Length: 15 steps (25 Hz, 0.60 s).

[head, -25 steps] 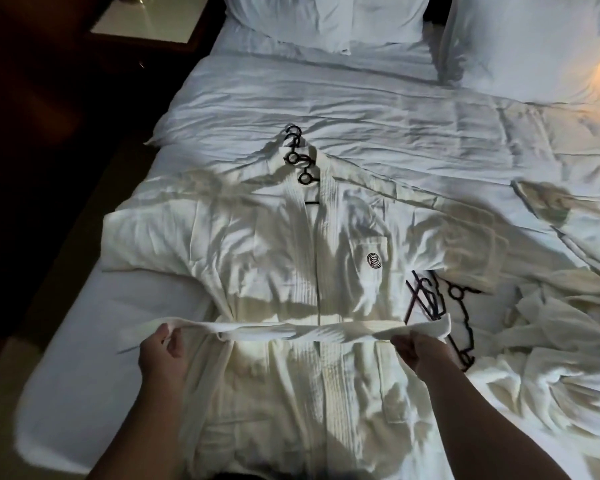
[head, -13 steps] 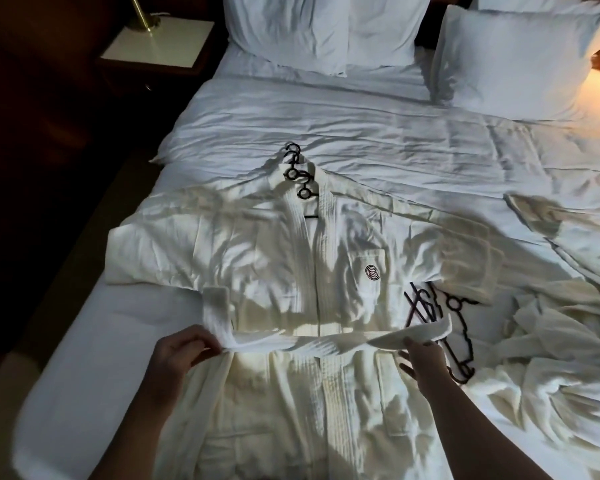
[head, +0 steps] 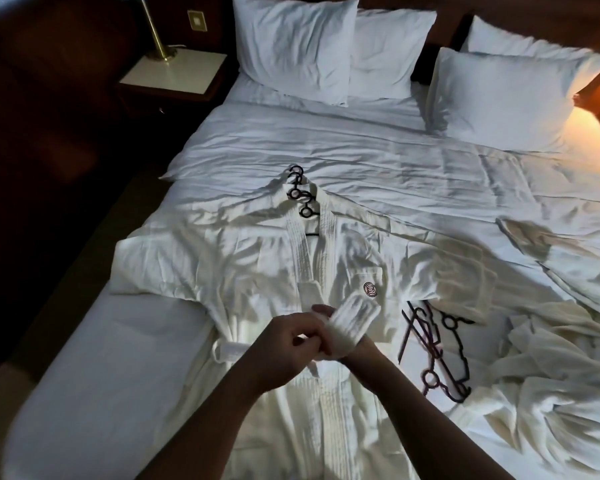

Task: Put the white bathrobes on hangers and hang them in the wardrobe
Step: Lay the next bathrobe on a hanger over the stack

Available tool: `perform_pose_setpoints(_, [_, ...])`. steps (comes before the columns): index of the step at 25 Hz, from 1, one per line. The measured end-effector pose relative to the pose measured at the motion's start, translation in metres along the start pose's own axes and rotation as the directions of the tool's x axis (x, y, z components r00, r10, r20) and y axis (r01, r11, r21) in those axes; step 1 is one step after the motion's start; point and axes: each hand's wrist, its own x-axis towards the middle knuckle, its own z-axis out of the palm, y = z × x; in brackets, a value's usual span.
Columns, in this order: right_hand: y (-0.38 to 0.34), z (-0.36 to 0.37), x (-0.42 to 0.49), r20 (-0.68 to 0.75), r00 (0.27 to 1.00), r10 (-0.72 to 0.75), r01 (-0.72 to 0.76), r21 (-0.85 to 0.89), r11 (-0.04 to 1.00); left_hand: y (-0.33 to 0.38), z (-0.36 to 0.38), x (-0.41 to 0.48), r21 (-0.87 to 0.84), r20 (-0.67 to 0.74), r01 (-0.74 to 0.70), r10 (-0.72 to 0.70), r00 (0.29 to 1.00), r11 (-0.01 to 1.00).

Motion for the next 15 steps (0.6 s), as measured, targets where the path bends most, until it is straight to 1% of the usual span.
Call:
perform_pose_setpoints(1, [0.000, 0.007, -0.002, 0.079, 0.994, 0.070, -0.054, -0.189, 0.981, 0.005, 0.006, 0.005, 0.009, 0.018, -0.010, 0.010, 1.000, 1.000])
perform_pose_setpoints(2, [0.001, 0.012, -0.003, 0.122, 0.981, 0.149, -0.098, -0.345, 0.934, 0.009, 0.010, 0.008, 0.013, 0.044, -0.022, 0.021, 0.999, 1.000])
perform_pose_setpoints(3, [0.002, 0.015, -0.002, 0.121, 0.974, 0.190, -0.121, -0.431, 0.894, 0.010, 0.013, 0.010, 0.014, 0.075, -0.032, 0.031, 0.997, 0.999])
perform_pose_setpoints(4, [0.002, 0.016, -0.001, 0.082, 0.977, 0.195, -0.142, -0.426, 0.894, 0.010, 0.013, 0.012, 0.005, 0.100, -0.047, 0.046, 0.994, 0.999])
perform_pose_setpoints(5, [0.003, 0.016, -0.001, 0.008, 0.983, 0.183, -0.171, -0.326, 0.930, 0.009, 0.011, 0.012, -0.018, 0.096, -0.059, 0.060, 0.994, 0.998])
perform_pose_setpoints(6, [0.007, 0.016, 0.000, -0.087, 0.984, 0.156, -0.168, -0.145, 0.975, 0.004, 0.008, 0.011, -0.062, 0.058, -0.062, 0.065, 0.996, 0.996])
perform_pose_setpoints(7, [0.012, 0.012, 0.002, -0.176, 0.980, 0.096, -0.089, 0.048, 0.995, -0.005, 0.004, 0.011, -0.104, -0.020, -0.050, 0.048, 0.999, 0.993])
perform_pose_setpoints(8, [0.015, 0.008, 0.002, -0.232, 0.972, 0.050, 0.000, 0.215, 0.977, -0.021, 0.000, 0.009, -0.110, -0.133, -0.014, -0.001, 0.991, 0.994])
perform_pose_setpoints(9, [0.016, 0.002, 0.002, -0.262, 0.965, 0.020, 0.063, 0.305, 0.950, -0.043, -0.004, 0.007, -0.068, -0.253, 0.049, -0.065, 0.965, 0.996])
perform_pose_setpoints(10, [0.016, -0.004, 0.001, -0.282, 0.959, 0.019, 0.084, 0.351, 0.933, -0.065, -0.006, 0.004, 0.009, -0.335, 0.139, -0.128, 0.933, 0.990])
perform_pose_setpoints(11, [0.015, -0.008, -0.001, -0.285, 0.958, 0.039, 0.075, 0.377, 0.923, -0.084, -0.005, 0.001, 0.075, -0.339, 0.224, -0.186, 0.922, 0.972])
perform_pose_setpoints(12, [0.016, -0.010, 0.000, -0.263, 0.963, 0.058, 0.051, 0.390, 0.919, -0.099, -0.002, -0.001, 0.138, -0.255, 0.280, -0.239, 0.937, 0.950])
perform_pose_setpoints(13, [0.016, -0.012, 0.000, -0.217, 0.974, 0.066, 0.022, 0.381, 0.924, -0.108, 0.005, -0.002, 0.218, -0.116, 0.282, -0.262, 0.958, 0.934])
perform_pose_setpoints(14, [0.016, -0.012, -0.001, -0.170, 0.984, 0.053, 0.012, 0.358, 0.934, -0.116, 0.009, 0.001, 0.304, 0.011, 0.251, -0.267, 0.964, 0.919])
perform_pose_setpoints(15, [0.017, -0.012, -0.002, -0.144, 0.989, 0.032, 0.014, 0.307, 0.952, -0.116, 0.013, 0.007, 0.351, 0.078, 0.217, -0.259, 0.963, 0.911])
